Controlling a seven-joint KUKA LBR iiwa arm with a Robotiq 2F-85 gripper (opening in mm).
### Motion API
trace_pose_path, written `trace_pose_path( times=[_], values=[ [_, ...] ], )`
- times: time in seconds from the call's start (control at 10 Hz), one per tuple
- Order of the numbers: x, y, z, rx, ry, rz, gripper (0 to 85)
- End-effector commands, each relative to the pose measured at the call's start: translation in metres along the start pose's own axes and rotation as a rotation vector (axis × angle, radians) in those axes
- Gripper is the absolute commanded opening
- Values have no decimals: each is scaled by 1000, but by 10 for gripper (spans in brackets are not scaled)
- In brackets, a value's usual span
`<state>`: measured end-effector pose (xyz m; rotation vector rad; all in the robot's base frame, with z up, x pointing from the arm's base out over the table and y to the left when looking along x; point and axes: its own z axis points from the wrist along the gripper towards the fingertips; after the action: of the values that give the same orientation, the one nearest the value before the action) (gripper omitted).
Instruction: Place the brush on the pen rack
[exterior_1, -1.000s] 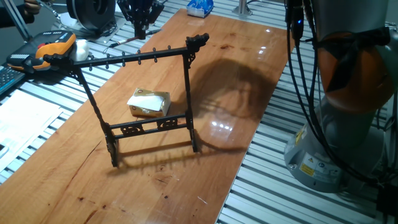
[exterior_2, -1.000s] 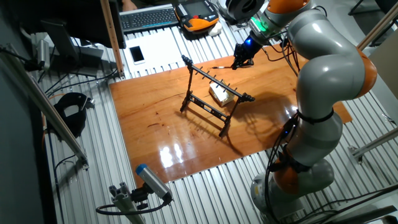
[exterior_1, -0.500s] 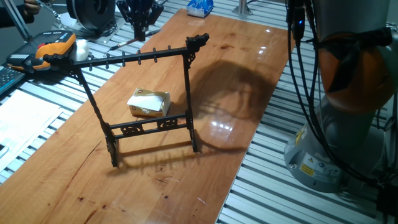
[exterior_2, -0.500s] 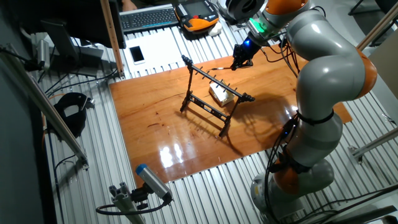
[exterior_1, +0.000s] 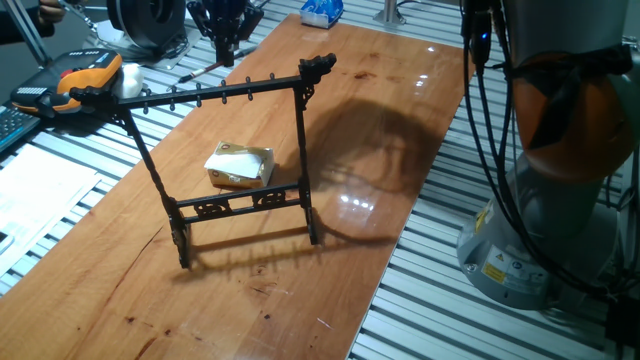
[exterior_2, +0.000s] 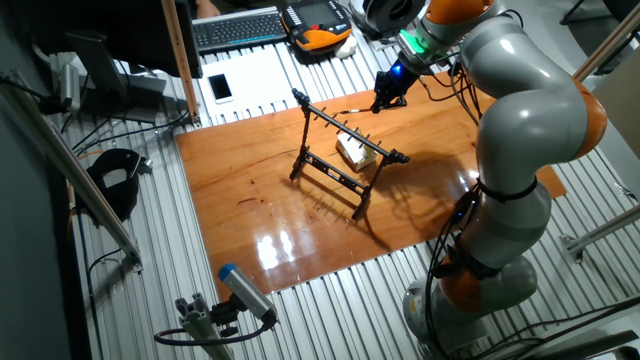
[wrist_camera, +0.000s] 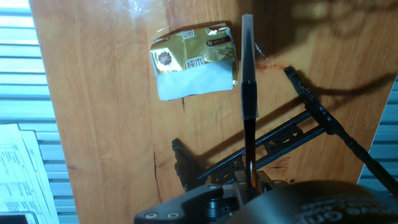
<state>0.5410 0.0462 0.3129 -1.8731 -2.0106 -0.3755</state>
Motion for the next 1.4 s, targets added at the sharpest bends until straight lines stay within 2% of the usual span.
trace_pose_path(
  times=[0.0, 1.0, 1.3],
  values=[
    [0, 0, 0, -2, -2, -5, 0],
    [0, 0, 0, -8, -47, -36, 0],
    [0, 0, -1, -14, -49, -35, 0]
  ],
)
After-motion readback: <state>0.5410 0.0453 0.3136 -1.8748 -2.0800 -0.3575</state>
